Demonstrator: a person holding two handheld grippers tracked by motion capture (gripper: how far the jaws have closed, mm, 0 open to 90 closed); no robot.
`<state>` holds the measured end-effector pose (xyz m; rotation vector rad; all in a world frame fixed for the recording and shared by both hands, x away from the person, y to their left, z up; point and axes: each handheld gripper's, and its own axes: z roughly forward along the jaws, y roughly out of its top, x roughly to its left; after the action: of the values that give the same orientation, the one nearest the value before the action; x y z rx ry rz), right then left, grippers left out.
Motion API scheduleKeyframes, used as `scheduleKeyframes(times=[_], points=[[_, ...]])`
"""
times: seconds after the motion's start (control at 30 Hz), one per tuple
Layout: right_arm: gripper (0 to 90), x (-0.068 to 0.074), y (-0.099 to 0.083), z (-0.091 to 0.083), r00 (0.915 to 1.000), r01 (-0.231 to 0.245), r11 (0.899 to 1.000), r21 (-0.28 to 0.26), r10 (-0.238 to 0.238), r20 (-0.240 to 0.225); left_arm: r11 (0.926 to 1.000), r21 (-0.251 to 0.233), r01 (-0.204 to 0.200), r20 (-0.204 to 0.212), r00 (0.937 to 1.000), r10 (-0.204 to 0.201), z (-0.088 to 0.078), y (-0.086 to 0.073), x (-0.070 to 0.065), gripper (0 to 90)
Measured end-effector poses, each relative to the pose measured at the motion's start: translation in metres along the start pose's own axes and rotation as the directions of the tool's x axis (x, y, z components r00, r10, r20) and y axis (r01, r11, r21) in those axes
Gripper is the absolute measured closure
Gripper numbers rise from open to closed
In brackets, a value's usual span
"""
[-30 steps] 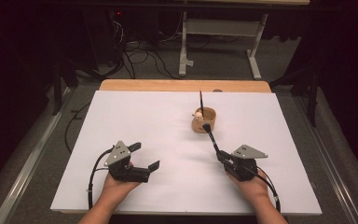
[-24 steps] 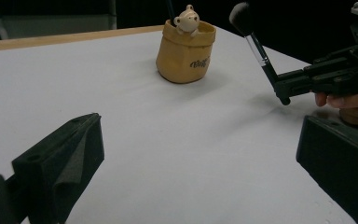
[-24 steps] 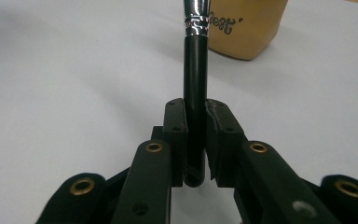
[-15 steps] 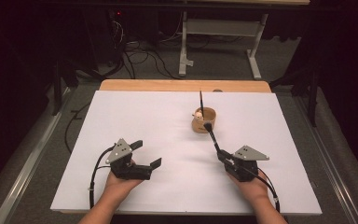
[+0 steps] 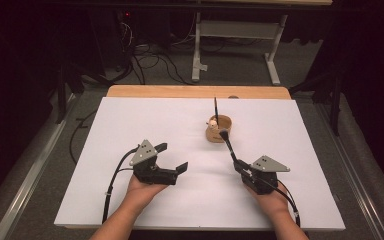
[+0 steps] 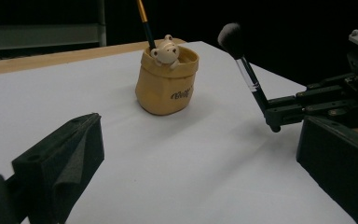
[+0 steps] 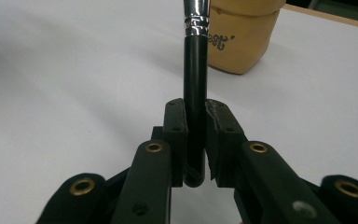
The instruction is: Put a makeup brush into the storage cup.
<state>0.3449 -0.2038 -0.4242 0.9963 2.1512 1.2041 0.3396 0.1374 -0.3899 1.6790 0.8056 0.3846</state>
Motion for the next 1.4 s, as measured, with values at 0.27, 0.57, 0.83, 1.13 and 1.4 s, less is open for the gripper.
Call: scheduleKeyframes(times=[0.27, 0.57, 0.83, 1.13, 1.4], points=[[81.5, -0.001, 0.0, 0.002, 1.0, 0.007, 1.0, -0.005, -0.007, -0.001, 0.9999, -0.013, 0.005, 0.03, 0.9995, -0.004, 0.016, 0.001, -0.01, 1.4], [81.5, 0.002, 0.001, 0.002, 0.9999, 0.01, 1.0, -0.006, -0.01, -0.005, 0.9999, 0.002, -0.017, 0.066, 0.9976, 0.017, 0.025, -0.004, -0.019, 1.5], [81.4, 0.009, 0.003, 0.005, 0.9992, 0.038, 0.999, -0.013, -0.038, -0.012, 0.9992, 0.027, -0.029, 0.089, 0.9956, 0.027, 0.027, -0.01, -0.02, 1.4], [81.5, 0.021, 0.005, 0.006, 0.997, 0.068, 0.997, -0.032, -0.069, -0.035, 0.9992, 0.026, -0.029, 0.104, 0.9942, 0.026, 0.026, -0.012, -0.023, 1.4], [81.5, 0.028, 0.006, 0.008, 0.9952, 0.078, 0.996, -0.048, -0.08, -0.057, 0.9997, 0.018, -0.019, 0.118, 0.9928, 0.017, 0.024, -0.011, -0.025, 1.5]])
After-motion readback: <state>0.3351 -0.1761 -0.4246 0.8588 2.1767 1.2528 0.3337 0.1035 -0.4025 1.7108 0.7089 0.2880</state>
